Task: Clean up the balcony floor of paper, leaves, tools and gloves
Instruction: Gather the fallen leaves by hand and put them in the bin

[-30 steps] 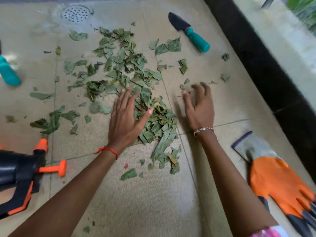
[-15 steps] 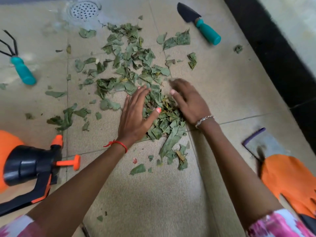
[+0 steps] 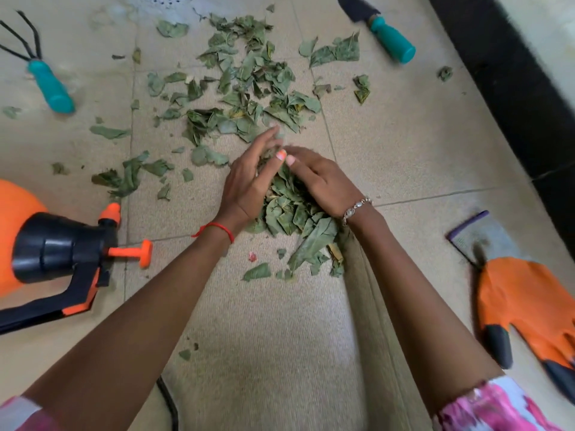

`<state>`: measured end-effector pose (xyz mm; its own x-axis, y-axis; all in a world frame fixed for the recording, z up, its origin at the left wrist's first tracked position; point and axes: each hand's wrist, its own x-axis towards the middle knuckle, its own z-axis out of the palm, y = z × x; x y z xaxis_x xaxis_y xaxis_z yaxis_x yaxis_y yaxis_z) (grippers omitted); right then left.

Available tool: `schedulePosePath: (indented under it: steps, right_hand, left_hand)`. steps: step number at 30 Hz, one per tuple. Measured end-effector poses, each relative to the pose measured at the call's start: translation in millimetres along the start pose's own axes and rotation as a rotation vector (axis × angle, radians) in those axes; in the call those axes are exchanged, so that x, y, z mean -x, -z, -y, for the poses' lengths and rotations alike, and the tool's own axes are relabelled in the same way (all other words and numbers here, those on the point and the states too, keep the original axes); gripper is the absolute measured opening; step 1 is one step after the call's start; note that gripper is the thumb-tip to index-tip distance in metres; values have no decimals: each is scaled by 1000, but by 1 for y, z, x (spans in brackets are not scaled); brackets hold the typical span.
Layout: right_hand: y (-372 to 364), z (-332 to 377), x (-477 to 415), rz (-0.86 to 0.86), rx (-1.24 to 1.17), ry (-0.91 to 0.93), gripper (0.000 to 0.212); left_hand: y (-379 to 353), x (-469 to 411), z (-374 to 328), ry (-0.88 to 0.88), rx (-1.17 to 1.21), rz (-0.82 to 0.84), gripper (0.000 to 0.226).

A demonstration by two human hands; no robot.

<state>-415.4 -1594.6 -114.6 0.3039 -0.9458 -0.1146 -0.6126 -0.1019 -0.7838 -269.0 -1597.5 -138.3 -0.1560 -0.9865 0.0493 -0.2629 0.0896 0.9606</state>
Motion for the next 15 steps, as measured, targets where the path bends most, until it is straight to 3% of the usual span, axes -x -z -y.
schedulePosePath:
  steps: [2,6,11,15]
  right_hand:
    - [2,3,17,-73,-74,6,40]
    - [4,0,77,-415,-127,-6,52]
    - [-43,-4,109,-523,157,-274,82]
    - [-58,13,77,-603,143,-310,77]
  left_hand:
    - [1,1,-1,-2,13,13,58]
    - [4,4,-4,-2,68,66,57]
    - [-1,16,-3,-4,-30,161,54]
    - [-12,36,-8,-17,-67,174,59]
